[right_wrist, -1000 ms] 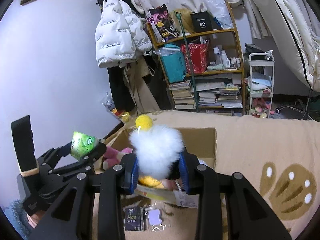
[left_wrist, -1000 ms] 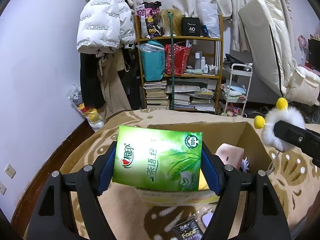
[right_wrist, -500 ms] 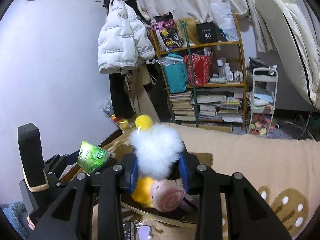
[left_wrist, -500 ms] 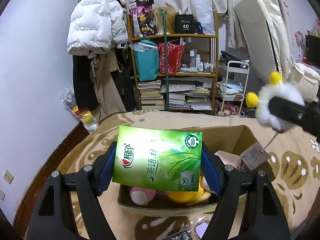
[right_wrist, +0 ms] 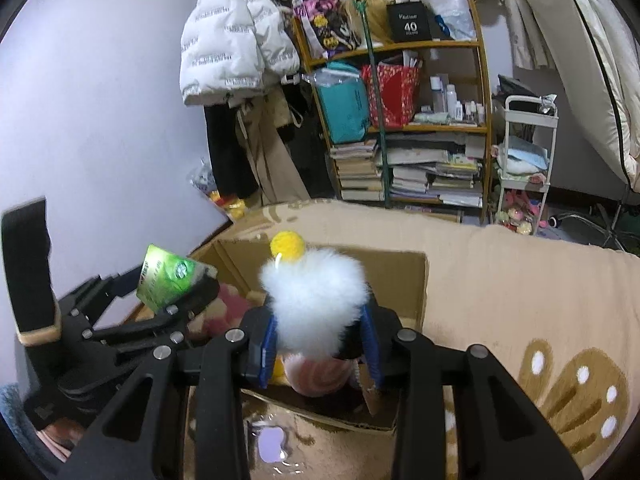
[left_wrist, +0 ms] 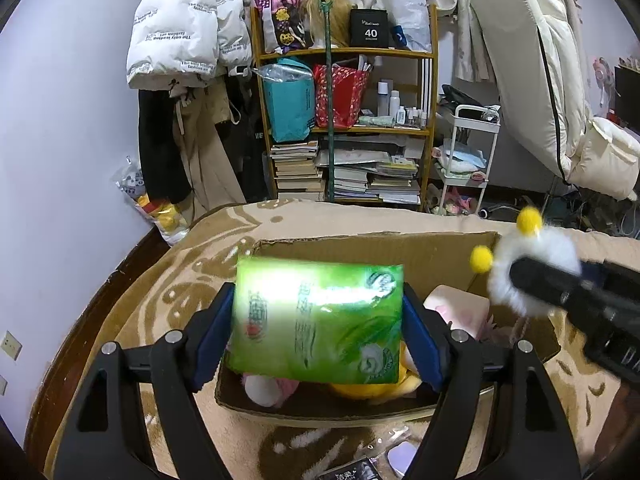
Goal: Organize soft objects
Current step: 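Lift the green tissue pack into the box while the right tool carries the chick plush, then open both tools over the box and withdraw them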
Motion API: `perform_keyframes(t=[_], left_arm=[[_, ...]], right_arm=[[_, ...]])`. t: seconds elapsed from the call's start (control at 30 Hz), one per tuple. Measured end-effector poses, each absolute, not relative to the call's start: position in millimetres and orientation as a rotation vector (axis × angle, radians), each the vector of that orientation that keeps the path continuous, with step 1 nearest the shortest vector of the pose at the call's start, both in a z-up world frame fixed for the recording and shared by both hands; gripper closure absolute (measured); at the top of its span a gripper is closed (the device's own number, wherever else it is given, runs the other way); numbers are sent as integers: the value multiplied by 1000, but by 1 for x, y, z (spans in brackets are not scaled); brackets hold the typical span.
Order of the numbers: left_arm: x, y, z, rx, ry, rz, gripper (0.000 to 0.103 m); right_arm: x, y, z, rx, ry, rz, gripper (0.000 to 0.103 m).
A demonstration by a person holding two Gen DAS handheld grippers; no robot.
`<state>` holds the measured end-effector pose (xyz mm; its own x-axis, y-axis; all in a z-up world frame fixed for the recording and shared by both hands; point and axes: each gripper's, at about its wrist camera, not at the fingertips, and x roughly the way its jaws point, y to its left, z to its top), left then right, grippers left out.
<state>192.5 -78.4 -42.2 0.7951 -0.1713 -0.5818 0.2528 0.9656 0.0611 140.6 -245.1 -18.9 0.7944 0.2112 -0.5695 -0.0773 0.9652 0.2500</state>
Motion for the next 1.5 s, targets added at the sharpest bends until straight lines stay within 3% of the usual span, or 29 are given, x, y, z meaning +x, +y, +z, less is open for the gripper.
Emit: perform_keyframes(t=[0.07, 0.2, 0.5, 0.6, 0.7, 0.87, 1.1, 1.5], left_arm=[[193, -78, -40, 138, 604, -221, 14], [190, -75, -38, 143, 583, -204, 13], [191, -64, -34, 116, 599, -171, 12], [186, -62, -32, 131, 581, -154, 7], [180, -61, -30, 157, 562, -142, 6], [169, -60, -23, 156, 566, -134, 5], [157, -52, -19, 157, 606, -115, 5], [141, -27, -22, 117, 725, -124, 5]], right_arm=[[140, -245, -24, 218, 651, 155, 64], [139, -246, -27, 230, 664, 156, 63], [133, -251, -30, 245, 664, 152, 50], [130, -254, -27, 254, 662, 145, 49], [125, -255, -23, 263, 653, 138, 35], [116, -254, -18, 268, 654, 133, 28], [103, -250, -18, 261, 663, 117, 11], [79, -229, -20, 188, 698, 121, 10]])
